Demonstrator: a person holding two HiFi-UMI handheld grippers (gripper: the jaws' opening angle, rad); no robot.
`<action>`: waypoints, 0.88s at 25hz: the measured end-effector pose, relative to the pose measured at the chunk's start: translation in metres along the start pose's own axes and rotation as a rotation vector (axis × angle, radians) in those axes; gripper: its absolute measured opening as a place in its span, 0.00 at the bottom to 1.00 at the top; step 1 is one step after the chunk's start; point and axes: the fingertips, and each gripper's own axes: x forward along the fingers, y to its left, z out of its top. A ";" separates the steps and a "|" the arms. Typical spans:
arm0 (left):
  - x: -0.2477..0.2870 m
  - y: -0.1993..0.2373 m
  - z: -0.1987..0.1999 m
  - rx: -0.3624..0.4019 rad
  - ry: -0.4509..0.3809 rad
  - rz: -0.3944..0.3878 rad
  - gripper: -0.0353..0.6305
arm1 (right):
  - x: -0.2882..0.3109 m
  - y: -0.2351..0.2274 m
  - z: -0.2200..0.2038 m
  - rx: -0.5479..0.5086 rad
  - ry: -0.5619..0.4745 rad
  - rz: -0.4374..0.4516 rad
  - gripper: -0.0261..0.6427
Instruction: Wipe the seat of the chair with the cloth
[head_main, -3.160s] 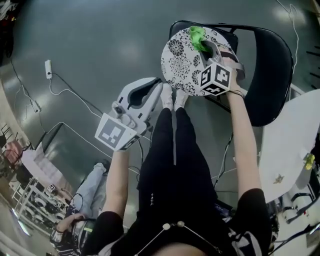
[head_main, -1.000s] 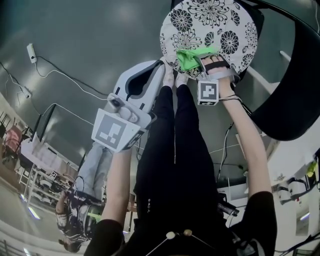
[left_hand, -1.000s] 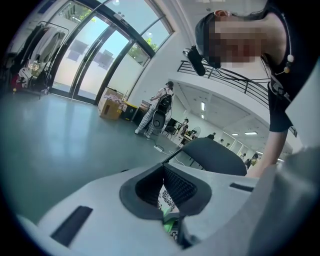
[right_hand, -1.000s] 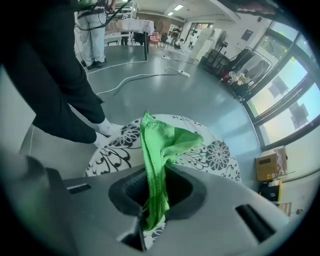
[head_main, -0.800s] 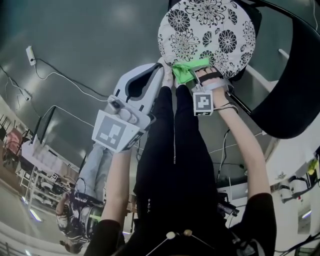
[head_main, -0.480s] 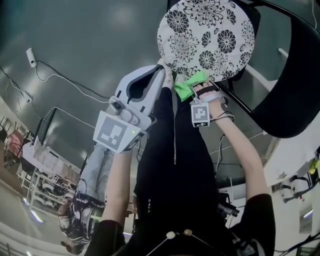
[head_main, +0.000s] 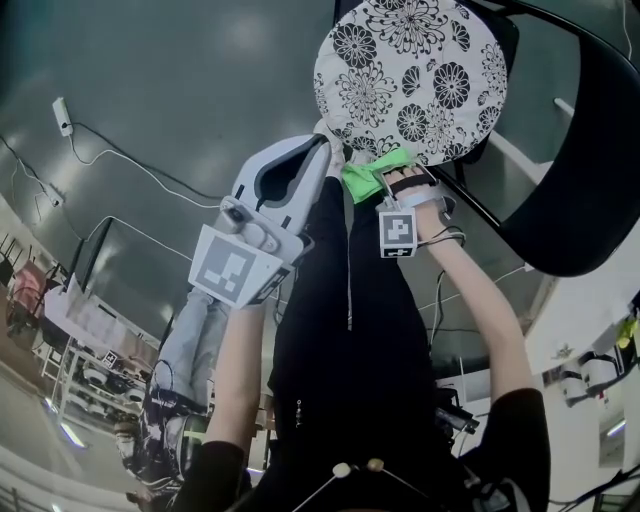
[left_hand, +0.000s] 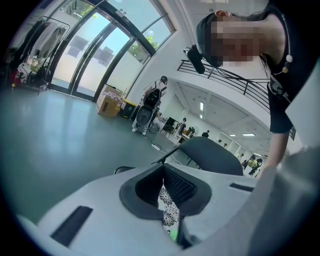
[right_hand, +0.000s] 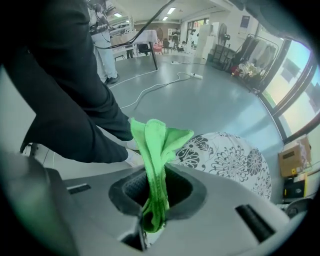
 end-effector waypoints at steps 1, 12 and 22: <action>0.000 0.001 0.000 -0.001 -0.001 0.001 0.06 | -0.003 -0.007 0.002 0.001 -0.003 -0.014 0.12; 0.001 0.000 0.005 -0.026 -0.017 0.002 0.06 | -0.044 -0.144 -0.041 0.060 0.035 -0.316 0.12; 0.002 -0.006 0.020 -0.010 -0.045 -0.011 0.06 | -0.090 -0.297 -0.170 0.289 0.223 -0.598 0.12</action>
